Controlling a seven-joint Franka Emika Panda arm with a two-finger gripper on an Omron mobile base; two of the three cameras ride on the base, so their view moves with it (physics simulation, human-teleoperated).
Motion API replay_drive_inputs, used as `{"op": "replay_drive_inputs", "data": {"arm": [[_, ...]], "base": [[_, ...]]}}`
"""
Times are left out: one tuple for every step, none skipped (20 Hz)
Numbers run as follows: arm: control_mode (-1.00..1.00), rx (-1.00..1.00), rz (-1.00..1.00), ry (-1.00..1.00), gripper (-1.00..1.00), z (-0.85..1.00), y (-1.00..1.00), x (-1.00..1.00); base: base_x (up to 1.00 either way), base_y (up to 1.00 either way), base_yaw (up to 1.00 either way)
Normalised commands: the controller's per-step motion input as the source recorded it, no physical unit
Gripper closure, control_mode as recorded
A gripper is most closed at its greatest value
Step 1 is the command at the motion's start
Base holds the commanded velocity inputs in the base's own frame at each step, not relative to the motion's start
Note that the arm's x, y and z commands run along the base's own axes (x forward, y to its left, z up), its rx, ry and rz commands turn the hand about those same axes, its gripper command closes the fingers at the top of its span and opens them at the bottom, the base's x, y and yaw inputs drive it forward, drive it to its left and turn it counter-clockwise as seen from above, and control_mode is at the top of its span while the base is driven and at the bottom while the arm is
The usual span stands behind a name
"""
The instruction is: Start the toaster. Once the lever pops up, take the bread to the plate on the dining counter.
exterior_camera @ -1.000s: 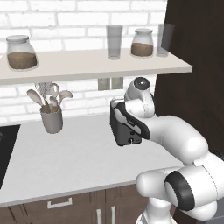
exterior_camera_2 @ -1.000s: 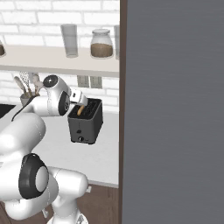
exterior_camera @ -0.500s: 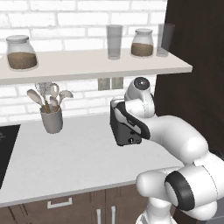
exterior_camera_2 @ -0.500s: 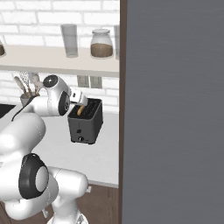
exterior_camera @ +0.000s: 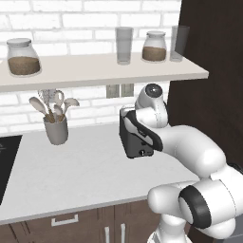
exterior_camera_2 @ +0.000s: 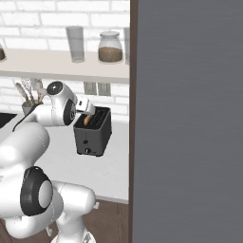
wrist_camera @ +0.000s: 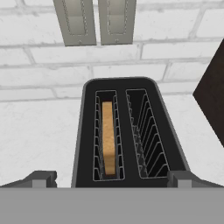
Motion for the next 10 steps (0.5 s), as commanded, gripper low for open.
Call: {"op": "replay_drive_inputs", "data": {"arm": [[-1.00,0.00,0.00,0.00,-1.00,0.00,0.00,0.00],[-1.00,0.00,0.00,0.00,-1.00,0.00,0.00,0.00],[-1.00,0.00,0.00,0.00,-1.00,0.00,0.00,0.00],[-1.00,0.00,0.00,0.00,-1.00,0.00,0.00,0.00],[-1.00,0.00,0.00,0.00,-1.00,0.00,0.00,0.00],[-1.00,0.00,0.00,0.00,-1.00,0.00,0.00,0.00],[-1.00,0.00,0.00,0.00,-1.00,0.00,0.00,0.00],[-1.00,0.00,0.00,0.00,-1.00,0.00,0.00,0.00],[-1.00,0.00,0.00,0.00,-1.00,0.00,0.00,0.00],[-1.00,0.00,0.00,0.00,-1.00,0.00,0.00,0.00]], "base": [[0.00,0.00,0.00],[0.00,0.00,0.00],[0.00,0.00,0.00],[0.00,0.00,0.00],[0.00,0.00,0.00],[0.00,0.00,0.00],[0.00,0.00,0.00],[0.00,0.00,0.00],[0.00,0.00,0.00],[0.00,0.00,0.00]]}}
